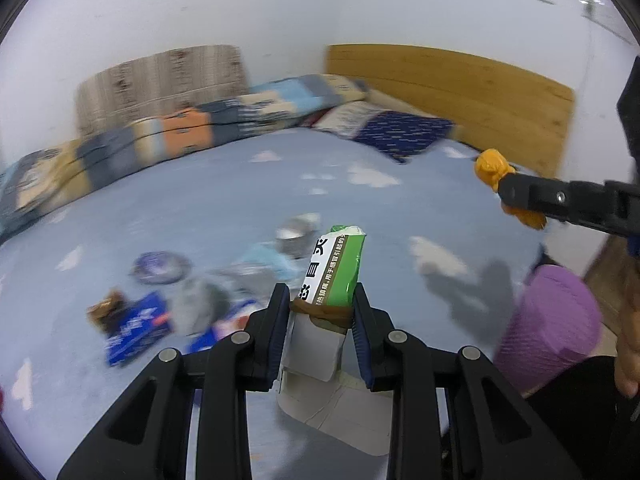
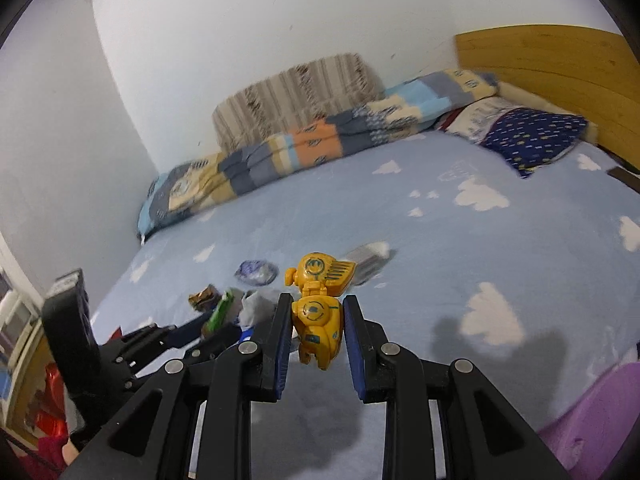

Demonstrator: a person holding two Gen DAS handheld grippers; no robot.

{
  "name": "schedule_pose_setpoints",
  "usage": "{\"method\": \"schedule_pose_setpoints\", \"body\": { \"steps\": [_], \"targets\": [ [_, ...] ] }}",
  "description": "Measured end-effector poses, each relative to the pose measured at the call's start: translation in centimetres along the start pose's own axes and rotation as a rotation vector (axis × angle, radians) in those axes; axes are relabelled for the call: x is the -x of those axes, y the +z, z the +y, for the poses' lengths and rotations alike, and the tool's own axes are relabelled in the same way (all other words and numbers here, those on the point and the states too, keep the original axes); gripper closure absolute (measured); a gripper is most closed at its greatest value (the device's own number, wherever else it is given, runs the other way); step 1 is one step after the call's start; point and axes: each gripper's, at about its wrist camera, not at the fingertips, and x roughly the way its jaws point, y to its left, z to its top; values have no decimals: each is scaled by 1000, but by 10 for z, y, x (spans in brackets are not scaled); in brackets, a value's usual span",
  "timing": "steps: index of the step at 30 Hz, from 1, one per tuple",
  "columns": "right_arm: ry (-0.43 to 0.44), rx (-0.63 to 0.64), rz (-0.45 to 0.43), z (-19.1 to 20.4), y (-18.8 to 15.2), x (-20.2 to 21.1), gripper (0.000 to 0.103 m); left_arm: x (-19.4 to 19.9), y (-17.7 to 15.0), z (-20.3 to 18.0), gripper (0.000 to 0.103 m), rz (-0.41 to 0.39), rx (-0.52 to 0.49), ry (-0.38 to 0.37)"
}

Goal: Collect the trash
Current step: 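Carry the toy and medicine box to the purple basket and open both tools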

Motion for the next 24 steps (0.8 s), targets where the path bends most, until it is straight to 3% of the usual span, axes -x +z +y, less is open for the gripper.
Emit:
{"method": "schedule_pose_setpoints", "body": {
  "steps": [6,17,22,24],
  "targets": [
    [-90,-97,-47,-63,-11,62,77,-12,16,-70,74,35,-82,-208],
    [-319,-322,-106,-185,-54,166,77,-35,45,-240,74,153,-280,-589],
    [-381,-414,-108,-226,-78,193,77,-55,48,-296,74,240,-315,-665],
    [-391,-449,-100,-239,-85,196,76,-63,48,-312,64,263,-325,-670]
  ]
}}
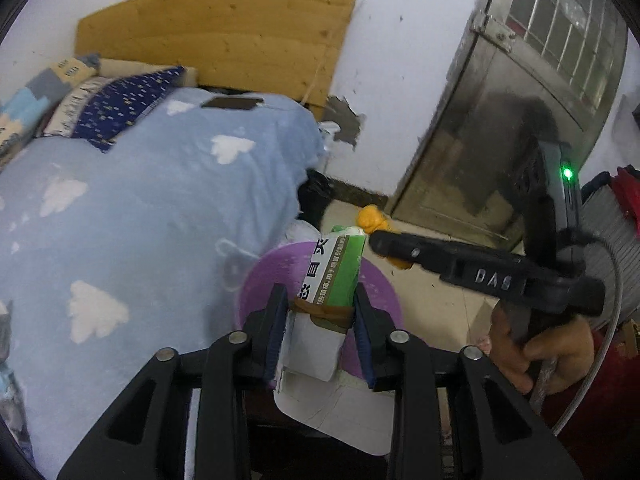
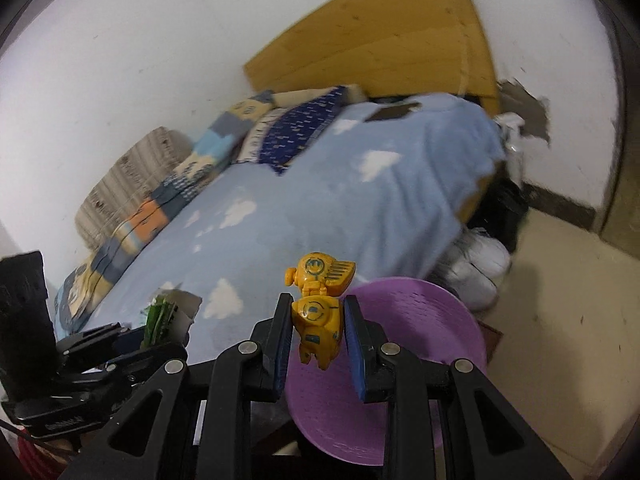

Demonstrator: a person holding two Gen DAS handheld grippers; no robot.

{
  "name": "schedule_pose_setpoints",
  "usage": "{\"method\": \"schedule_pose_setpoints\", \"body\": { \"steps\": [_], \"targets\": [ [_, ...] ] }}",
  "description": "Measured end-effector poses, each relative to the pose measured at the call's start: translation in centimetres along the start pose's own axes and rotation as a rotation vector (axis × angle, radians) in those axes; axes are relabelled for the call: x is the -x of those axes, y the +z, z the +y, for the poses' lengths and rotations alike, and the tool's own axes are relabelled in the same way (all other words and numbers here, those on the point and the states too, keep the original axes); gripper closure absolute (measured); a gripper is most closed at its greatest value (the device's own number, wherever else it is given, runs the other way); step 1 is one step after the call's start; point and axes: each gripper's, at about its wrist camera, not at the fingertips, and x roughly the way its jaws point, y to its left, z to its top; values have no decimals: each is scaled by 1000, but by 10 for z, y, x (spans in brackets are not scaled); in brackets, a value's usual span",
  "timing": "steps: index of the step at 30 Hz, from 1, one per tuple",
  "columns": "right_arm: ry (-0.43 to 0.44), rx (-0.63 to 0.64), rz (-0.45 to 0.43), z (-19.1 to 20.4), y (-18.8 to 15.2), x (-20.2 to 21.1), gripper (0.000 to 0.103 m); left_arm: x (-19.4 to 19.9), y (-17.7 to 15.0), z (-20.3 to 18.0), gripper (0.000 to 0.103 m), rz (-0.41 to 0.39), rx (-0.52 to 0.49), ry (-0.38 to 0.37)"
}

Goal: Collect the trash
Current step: 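Carry the toy and medicine box to the purple basket and open both tools, then grasp the clear plastic bag with the right tool while the left tool grasps the blue-and-white carton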

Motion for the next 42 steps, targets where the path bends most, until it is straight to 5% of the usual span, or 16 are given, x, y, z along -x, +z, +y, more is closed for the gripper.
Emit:
{"method": "schedule_pose_setpoints", "body": {
  "steps": [3,7,14,25,31,42],
  "targets": [
    [-14,-34,25,-17,-2,-7,75,-8,6,-3,44,-4,16,4],
    [-38,-57,24,-26,-1,-9,75,1,2,0,44,-19,41,8],
    [21,-11,24,-3,0,-11,74,50,-34,34,44,-71,87,140],
    [228,309,123,157,-18,-55,73,167,-136,120,43,-141,280,439],
    [332,502,194,248,-43,-78,62,229,-187,168,39,-184,374,644],
    [356,788,442,374,-112,-189,62,287,-249,258,37,-273,723,697]
  ]
}}
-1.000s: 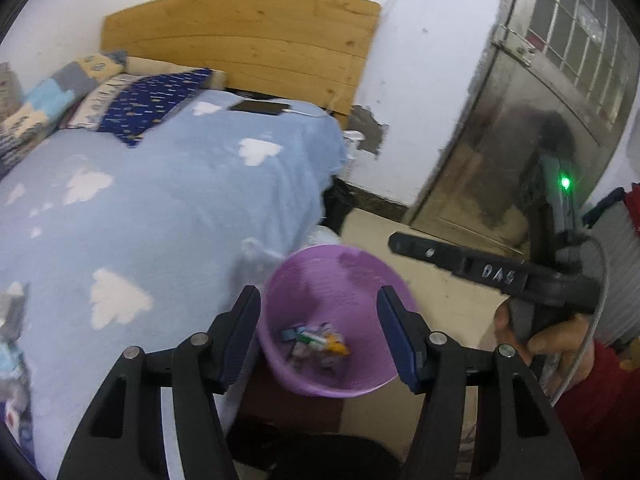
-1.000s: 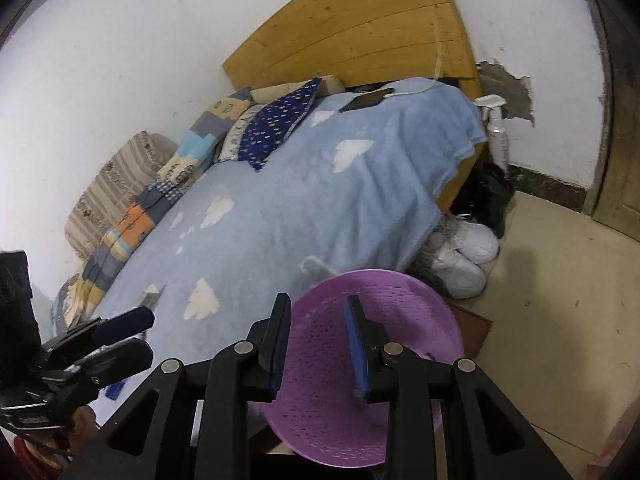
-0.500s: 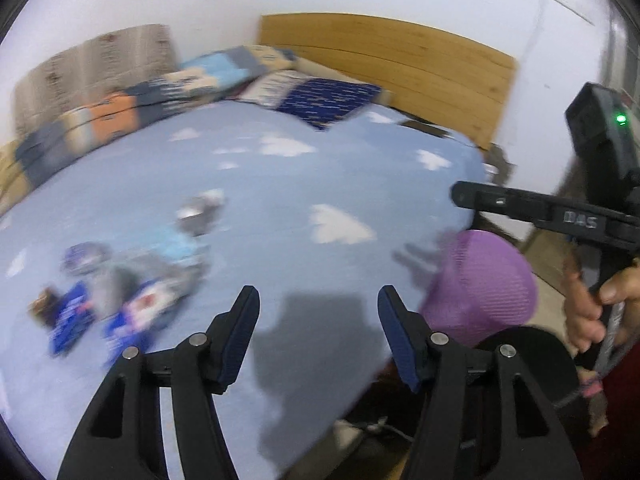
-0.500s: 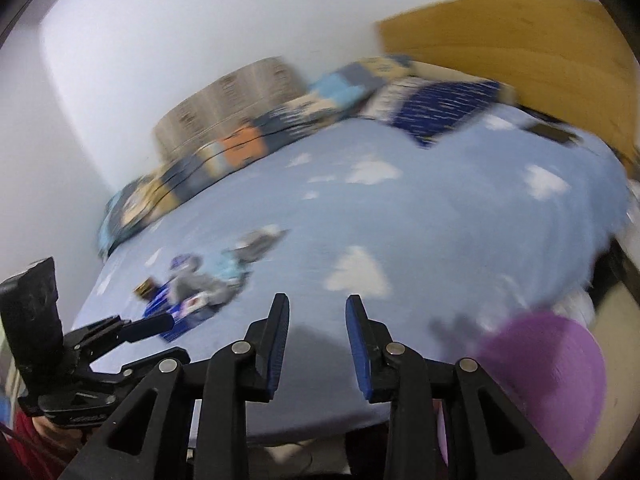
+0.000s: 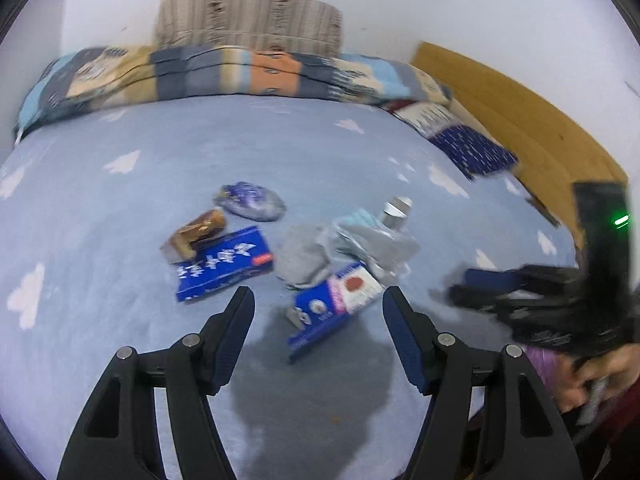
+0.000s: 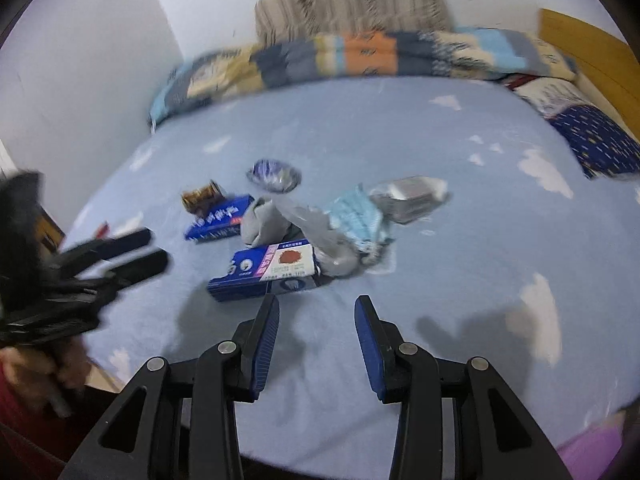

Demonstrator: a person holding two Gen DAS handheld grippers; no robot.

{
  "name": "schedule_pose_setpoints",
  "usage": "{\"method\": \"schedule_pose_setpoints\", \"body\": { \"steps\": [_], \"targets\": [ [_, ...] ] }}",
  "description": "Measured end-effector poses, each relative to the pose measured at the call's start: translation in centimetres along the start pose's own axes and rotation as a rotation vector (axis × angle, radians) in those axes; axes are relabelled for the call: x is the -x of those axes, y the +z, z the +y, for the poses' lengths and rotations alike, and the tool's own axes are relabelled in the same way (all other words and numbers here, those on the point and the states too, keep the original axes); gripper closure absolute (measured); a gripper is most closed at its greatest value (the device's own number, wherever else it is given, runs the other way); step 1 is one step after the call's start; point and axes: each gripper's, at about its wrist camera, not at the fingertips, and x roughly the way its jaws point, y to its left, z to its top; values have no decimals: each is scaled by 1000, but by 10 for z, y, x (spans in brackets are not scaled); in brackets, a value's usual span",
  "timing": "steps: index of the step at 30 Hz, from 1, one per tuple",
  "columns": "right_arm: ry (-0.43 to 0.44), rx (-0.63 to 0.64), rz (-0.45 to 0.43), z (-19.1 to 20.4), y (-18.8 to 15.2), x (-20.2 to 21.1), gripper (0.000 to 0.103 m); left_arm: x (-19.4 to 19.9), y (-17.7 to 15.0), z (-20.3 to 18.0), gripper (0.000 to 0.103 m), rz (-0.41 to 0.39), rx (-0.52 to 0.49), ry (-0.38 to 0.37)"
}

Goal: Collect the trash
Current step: 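Grasp the clear plastic bag with the right tool while the left tool grasps the blue-and-white carton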

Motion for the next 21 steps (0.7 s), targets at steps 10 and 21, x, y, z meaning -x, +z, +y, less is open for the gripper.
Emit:
{"method": "schedule_pose_setpoints", "body": {
  "steps": [10,21],
  "targets": [
    [-130,143,-28,20,32,-93,93,-21,-2,8,29,51,30,24],
    [-81,-28,-213,-9,40,-9,97,-93,-6,6,28,129,43,49]
  ]
}}
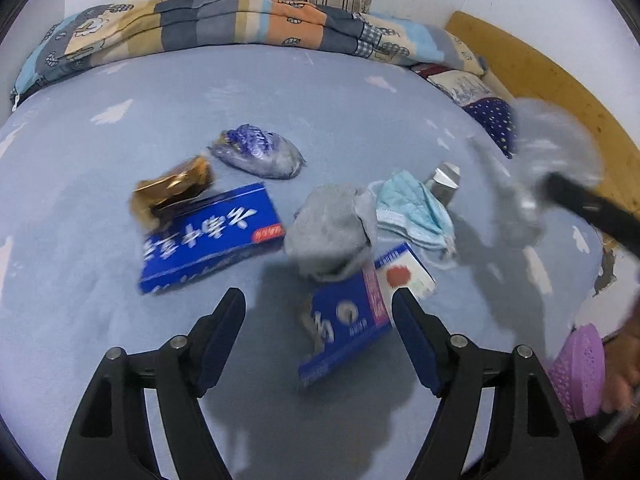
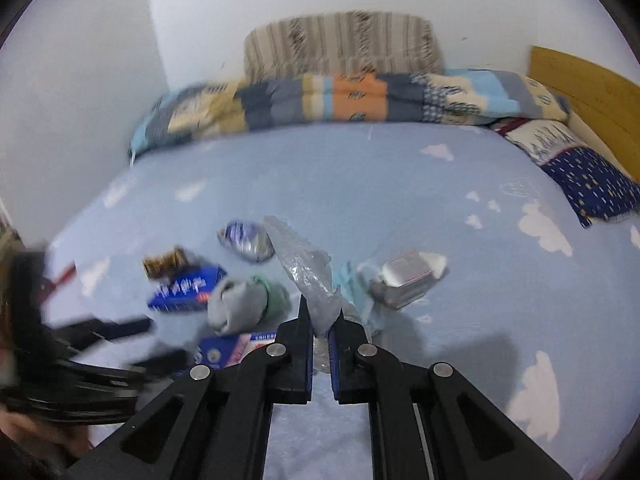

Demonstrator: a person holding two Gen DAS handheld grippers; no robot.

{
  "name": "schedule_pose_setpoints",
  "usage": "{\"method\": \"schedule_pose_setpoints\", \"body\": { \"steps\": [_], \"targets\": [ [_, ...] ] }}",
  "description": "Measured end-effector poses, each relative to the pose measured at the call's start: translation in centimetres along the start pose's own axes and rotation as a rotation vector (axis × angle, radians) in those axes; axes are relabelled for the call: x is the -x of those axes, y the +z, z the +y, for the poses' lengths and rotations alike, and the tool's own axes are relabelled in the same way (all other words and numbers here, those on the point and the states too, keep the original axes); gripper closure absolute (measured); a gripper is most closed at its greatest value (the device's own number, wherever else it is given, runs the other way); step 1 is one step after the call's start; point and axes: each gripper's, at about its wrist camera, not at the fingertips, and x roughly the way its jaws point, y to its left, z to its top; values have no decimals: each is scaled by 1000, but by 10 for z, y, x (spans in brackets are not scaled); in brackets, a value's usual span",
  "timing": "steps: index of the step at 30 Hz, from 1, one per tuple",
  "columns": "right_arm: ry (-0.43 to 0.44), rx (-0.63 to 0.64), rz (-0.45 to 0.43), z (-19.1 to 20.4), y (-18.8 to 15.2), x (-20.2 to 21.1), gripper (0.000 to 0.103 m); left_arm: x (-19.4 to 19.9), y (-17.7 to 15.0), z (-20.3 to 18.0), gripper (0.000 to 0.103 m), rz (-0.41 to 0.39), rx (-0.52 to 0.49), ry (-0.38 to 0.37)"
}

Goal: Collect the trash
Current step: 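Grasp the clear plastic bag with the right tool while the left tool grasps the blue-and-white carton, then lift the plastic bag with the right tool while the left tool lifts the carton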

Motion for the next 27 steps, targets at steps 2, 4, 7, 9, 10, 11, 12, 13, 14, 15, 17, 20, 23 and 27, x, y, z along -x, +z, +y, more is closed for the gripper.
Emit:
{"method": "schedule_pose_setpoints", "body": {
  "steps": [2,4,7,9,10,11,12,13,14,15,17,20,23,27],
  "targets": [
    [18,-50,-21,-8,1,12,97,-13,-1,-1,28,5,15,-39],
    [34,-83,-35,-15,1,20,97,-19,-3,-5,28,27,35,-102],
    [49,-110,-49,-23,2,24,97,-20,-10,-28,28,88,-55,-171],
    [53,-129,-56,-29,4,26,97,-15,-21,-48,28,123,-123,-227],
    [60,-139,-57,-32,4,26,97,-12,-28,-60,28,153,-159,-279],
    [68,-150,-59,-34,5,26,97,-8,-37,-71,28,175,-194,-312],
    [71,-156,-63,-36,6,27,97,-2,-44,-82,28,180,-239,-324],
    [69,-156,-68,-36,7,28,97,2,-47,-88,28,173,-272,-321],
    [67,-153,-74,-37,7,30,97,7,-50,-94,28,163,-309,-312],
    [60,-147,-82,-37,8,32,97,14,-51,-99,28,142,-347,-292],
    [54,-149,-96,-37,8,36,97,22,-46,-100,28,105,-366,-264],
    [47,-167,-111,-43,8,41,97,24,-34,-89,28,76,-331,-235],
    [44,-182,-117,-49,8,44,97,25,-30,-74,28,85,-286,-230],
    [38,-187,-124,-55,9,47,97,38,-30,-69,28,114,-291,-258]
  ]
}}
